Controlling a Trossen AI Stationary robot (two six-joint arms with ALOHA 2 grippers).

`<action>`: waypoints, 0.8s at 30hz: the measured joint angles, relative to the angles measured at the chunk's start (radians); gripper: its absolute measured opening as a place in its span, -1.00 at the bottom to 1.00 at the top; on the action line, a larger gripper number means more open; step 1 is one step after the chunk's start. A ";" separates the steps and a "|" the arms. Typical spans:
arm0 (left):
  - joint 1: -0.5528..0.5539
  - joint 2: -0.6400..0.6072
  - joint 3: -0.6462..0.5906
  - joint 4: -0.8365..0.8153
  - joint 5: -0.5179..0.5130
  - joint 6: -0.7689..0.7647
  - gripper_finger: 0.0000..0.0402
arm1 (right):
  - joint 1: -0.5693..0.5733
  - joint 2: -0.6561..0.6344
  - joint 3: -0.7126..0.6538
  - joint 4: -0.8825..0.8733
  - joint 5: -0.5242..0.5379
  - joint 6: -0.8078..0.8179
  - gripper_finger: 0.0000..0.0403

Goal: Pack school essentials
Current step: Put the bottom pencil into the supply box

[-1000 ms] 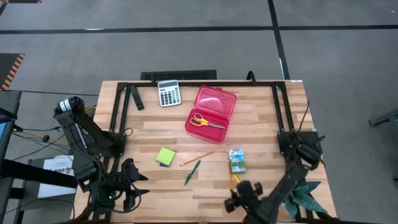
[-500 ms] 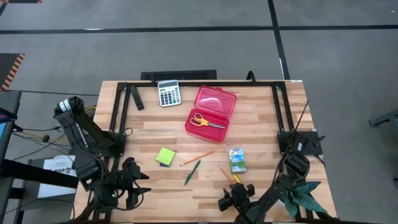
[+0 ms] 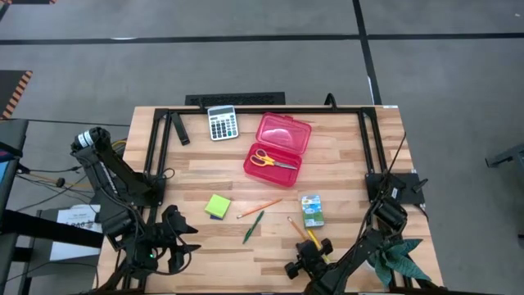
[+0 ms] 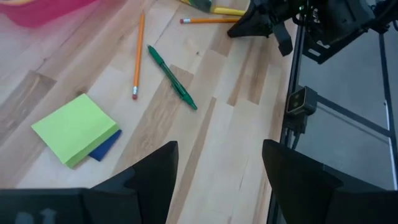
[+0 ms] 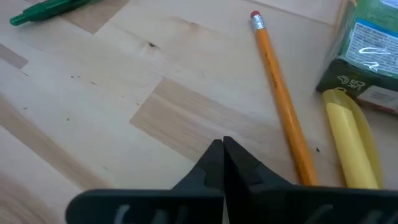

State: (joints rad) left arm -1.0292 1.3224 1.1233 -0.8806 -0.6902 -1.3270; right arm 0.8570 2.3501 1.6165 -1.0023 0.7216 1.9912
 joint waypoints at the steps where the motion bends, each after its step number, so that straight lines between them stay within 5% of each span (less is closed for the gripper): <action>1: 0.000 0.000 0.000 0.001 -0.001 -0.001 0.14 | 0.000 -0.004 -0.001 0.004 0.000 0.004 -0.93; 12: 0.000 0.000 0.000 0.001 -0.026 -0.001 0.14 | 0.003 -0.091 -0.005 -0.056 0.016 0.019 -0.99; 18: 0.000 0.000 0.000 0.000 -0.032 0.007 0.14 | 0.016 -0.179 -0.005 -0.205 0.151 0.028 -0.98; 24: 0.000 0.000 0.000 0.000 -0.059 0.007 0.14 | 0.026 -0.275 -0.034 -0.286 0.167 -0.036 -0.68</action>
State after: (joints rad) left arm -1.0294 1.3223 1.1233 -0.8810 -0.7496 -1.3201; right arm 0.8833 2.0749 1.5822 -1.2878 0.8887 1.9554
